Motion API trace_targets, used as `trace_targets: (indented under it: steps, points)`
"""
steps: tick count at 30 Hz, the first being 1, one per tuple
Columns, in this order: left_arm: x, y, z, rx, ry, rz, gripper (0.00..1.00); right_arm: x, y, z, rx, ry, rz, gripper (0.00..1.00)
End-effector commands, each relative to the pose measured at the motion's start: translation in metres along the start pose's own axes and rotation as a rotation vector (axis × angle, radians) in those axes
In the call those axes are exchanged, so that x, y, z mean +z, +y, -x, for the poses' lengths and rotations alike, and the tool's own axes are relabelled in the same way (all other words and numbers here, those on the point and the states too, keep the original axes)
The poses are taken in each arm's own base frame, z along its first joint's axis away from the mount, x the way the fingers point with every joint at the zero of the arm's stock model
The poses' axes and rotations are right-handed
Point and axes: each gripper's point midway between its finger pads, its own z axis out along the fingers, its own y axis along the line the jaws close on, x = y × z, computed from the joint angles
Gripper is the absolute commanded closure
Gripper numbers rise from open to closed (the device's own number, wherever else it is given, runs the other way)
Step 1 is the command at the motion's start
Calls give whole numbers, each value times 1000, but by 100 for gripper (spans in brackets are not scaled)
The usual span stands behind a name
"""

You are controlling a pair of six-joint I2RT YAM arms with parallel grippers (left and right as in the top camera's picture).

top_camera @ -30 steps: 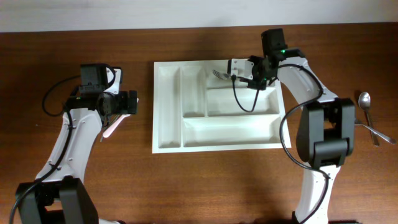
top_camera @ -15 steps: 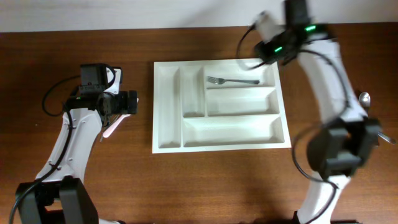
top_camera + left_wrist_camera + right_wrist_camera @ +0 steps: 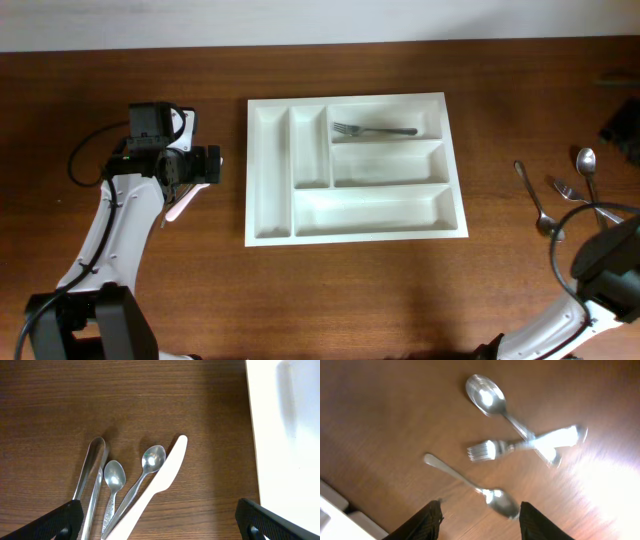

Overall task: Pack container
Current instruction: 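Return the right gripper to the cutlery and grasp a second fork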

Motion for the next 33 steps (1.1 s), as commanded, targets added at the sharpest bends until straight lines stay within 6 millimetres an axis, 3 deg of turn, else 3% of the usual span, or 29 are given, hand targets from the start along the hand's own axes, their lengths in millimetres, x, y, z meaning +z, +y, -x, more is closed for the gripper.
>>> trace_targets:
  steps: [1, 7, 12, 16, 22, 25, 33]
  points:
    - [0, -3, 7, 13, -12, -9, 1, 27, -16, -22, 399, 139, 56, 49]
    - [0, -3, 7, 13, -12, -9, 1, 78, -55, -47, 685, 218, -12, 59]
    - [0, -3, 7, 13, -12, -9, 1, 120, -63, -69, 745, 233, -34, 62]
    - [0, -2, 7, 13, -12, -9, 1, 143, -64, -71, 778, 194, -19, 62]
    - [0, -2, 7, 13, -12, -9, 1, 150, -64, -62, 774, 145, 3, 60]
    - [0, -2, 7, 13, -12, -9, 1, 151, -70, -60, 840, 125, -30, 54]
    - [0, -2, 7, 13, -12, -9, 1, 152, -84, -52, 901, 57, -95, 53]
